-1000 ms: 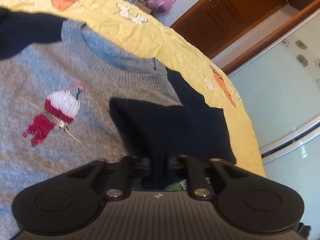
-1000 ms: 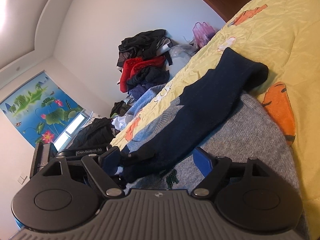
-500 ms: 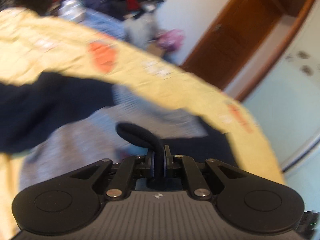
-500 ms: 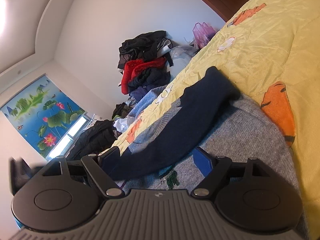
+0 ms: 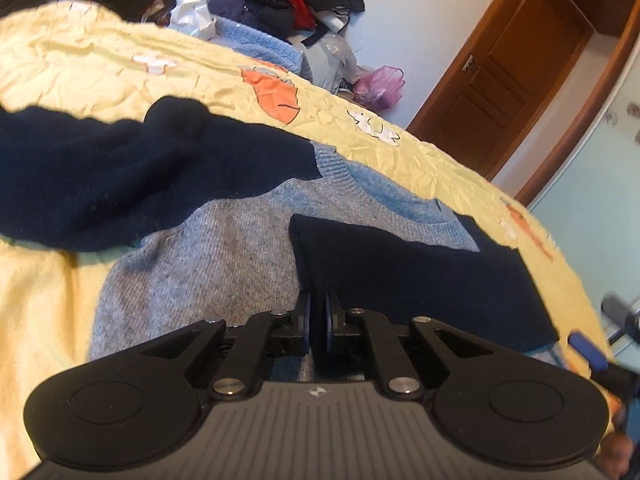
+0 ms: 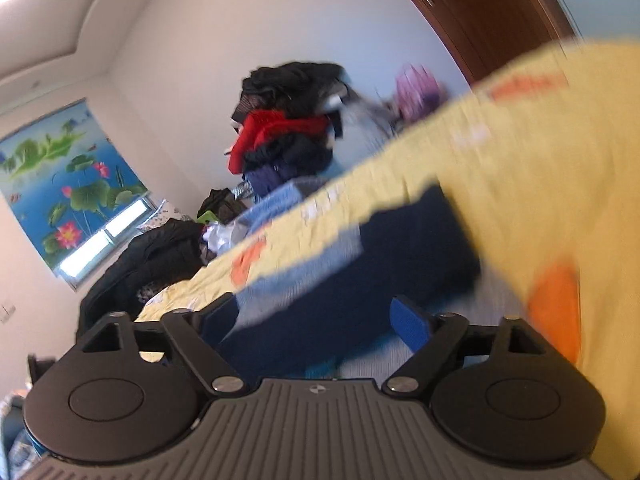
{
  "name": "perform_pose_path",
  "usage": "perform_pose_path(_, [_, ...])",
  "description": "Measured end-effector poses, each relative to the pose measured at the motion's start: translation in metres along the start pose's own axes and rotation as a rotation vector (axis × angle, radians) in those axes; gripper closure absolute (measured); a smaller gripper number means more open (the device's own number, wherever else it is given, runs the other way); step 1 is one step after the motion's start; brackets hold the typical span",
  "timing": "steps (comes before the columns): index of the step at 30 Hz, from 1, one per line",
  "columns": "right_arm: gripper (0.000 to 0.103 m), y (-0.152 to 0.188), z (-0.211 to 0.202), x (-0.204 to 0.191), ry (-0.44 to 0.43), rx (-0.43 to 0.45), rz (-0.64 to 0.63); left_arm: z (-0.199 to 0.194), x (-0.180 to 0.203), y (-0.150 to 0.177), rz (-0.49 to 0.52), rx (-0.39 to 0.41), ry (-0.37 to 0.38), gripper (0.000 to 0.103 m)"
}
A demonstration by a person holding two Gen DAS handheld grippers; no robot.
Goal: Fold small clothes
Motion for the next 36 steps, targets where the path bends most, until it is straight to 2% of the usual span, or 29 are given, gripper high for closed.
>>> perform_pose_path(2, [0.005,-0.017,0.028,-0.004,0.036,-0.031,-0.083,0.001,-0.004,-0.001,-0.029,-0.006,0.012,0.096])
perform_pose_path(4, [0.011,-0.025,0.067,-0.003,0.105,-0.113,-0.187,0.001,-0.006,-0.001,-0.036,-0.008,0.017,0.096])
perform_pose_path(6, [0.020,-0.025,0.102,0.002,0.147,-0.193,-0.256,0.001,-0.006,-0.001,-0.034,-0.008,0.016,0.096])
perform_pose_path(9, [0.021,-0.014,0.131,0.009,0.219,-0.258,-0.378,0.001,-0.006,-0.001,-0.031,-0.008,0.016,0.096])
perform_pose_path(11, [0.019,-0.003,0.136,0.016,0.252,-0.286,-0.425,0.002,-0.006,-0.001,-0.036,-0.010,0.018,0.096])
perform_pose_path(13, [0.015,0.009,0.132,0.020,0.233,-0.274,-0.540,0.002,-0.008,-0.002,-0.046,-0.013,0.025,0.096])
perform_pose_path(14, [0.001,0.012,0.133,0.023,0.258,-0.276,-0.577,0.002,-0.009,-0.002,-0.051,-0.014,0.027,0.096])
perform_pose_path(16, [0.002,0.004,0.134,0.031,0.289,-0.279,-0.513,0.002,-0.010,-0.002,-0.060,-0.016,0.030,0.096])
perform_pose_path(18, [0.025,-0.002,0.129,0.024,0.309,-0.265,-0.487,0.003,-0.011,-0.002,-0.069,-0.017,0.032,0.096])
perform_pose_path(19, [0.026,-0.004,0.122,0.018,0.287,-0.241,-0.474,0.003,-0.012,-0.002,-0.074,-0.017,0.034,0.096])
perform_pose_path(22, [0.022,-0.003,0.098,-0.012,0.197,-0.132,-0.510,0.003,-0.014,-0.002,-0.084,-0.017,0.037,0.095])
perform_pose_path(24, [0.015,0.004,0.096,-0.026,0.128,-0.150,-0.517,0.003,-0.014,-0.002,-0.086,-0.016,0.036,0.095])
perform_pose_path(25, [0.015,0.010,0.100,-0.030,0.114,-0.180,-0.527,0.003,-0.013,-0.001,-0.083,-0.016,0.035,0.095])
perform_pose_path(27, [0.016,0.023,0.111,-0.033,0.122,-0.229,-0.558,0.002,-0.011,-0.001,-0.069,-0.013,0.029,0.095])
perform_pose_path(29, [0.014,0.032,0.121,-0.027,0.167,-0.278,-0.542,0.002,-0.009,-0.001,-0.055,-0.010,0.024,0.095])
perform_pose_path(31, [0.007,0.039,0.121,-0.020,0.159,-0.256,-0.551,0.002,-0.008,-0.001,-0.053,-0.009,0.024,0.095])
perform_pose_path(33, [0.002,0.044,0.124,-0.024,0.157,-0.273,-0.582,0.002,-0.009,-0.001,-0.061,-0.010,0.027,0.095])
perform_pose_path(36, [0.001,0.047,0.126,-0.026,0.164,-0.283,-0.600,0.002,-0.008,-0.001,-0.062,-0.013,0.026,0.095])
Point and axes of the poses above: each gripper's, at about its wrist camera, not at the fingertips, and z roughly the way its jaws point, x to its right, y to its underside, the point moved 1 cm from there along z, roughly the way its jaws point, and after that the axes turned 15 degrees about x, right-handed, at the moved point
